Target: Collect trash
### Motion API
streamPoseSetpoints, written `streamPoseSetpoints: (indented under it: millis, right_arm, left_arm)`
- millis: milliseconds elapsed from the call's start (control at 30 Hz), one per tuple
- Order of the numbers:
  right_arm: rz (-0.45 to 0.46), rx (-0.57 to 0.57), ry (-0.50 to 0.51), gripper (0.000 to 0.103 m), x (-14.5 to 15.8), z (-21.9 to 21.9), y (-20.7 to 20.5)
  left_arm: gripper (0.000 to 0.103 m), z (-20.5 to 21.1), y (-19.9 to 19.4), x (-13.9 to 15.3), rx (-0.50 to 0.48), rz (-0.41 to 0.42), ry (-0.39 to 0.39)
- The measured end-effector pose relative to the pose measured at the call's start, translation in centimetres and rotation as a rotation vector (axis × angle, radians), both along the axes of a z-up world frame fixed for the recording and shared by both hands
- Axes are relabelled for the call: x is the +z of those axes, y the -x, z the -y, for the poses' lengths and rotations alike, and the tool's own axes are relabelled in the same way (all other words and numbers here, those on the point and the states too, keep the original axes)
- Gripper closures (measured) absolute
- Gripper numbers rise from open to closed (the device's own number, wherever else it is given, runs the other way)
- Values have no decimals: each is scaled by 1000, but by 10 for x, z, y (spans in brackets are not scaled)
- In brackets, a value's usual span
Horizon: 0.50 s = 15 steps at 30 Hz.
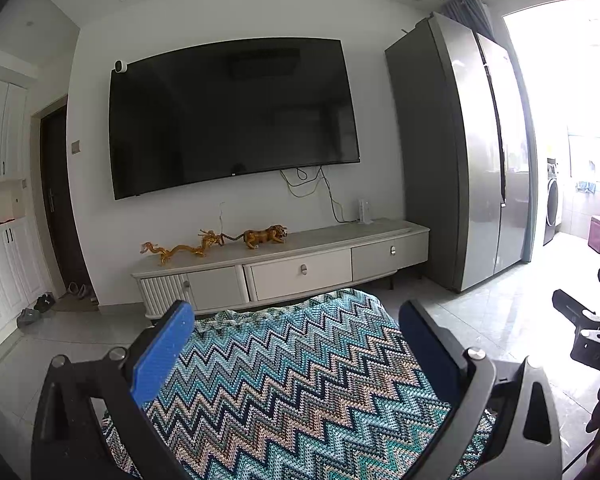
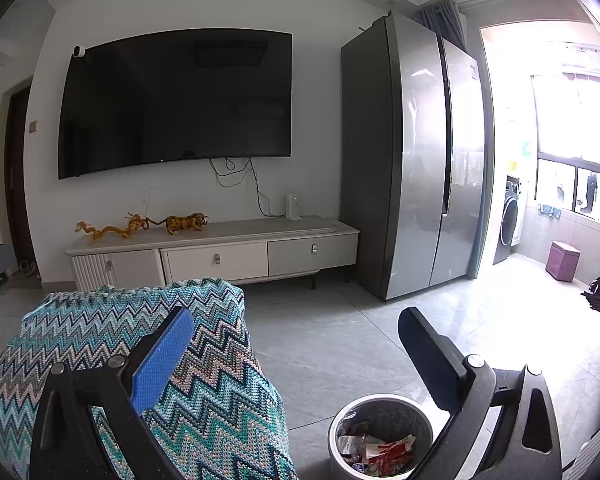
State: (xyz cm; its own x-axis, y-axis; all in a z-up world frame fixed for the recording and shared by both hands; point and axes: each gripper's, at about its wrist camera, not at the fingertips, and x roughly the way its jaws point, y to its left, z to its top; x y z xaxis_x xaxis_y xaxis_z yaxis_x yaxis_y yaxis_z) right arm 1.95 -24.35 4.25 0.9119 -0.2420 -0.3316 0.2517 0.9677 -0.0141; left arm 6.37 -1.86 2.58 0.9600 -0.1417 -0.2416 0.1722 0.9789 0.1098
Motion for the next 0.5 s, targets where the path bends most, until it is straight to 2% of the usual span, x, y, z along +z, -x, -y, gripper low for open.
streamPoseSetpoints:
  millis: [500]
  right_arm:
    - [0,-9,2,0,2,0,1]
  left_arm:
    - [0,0,1,1,3,-4,9]
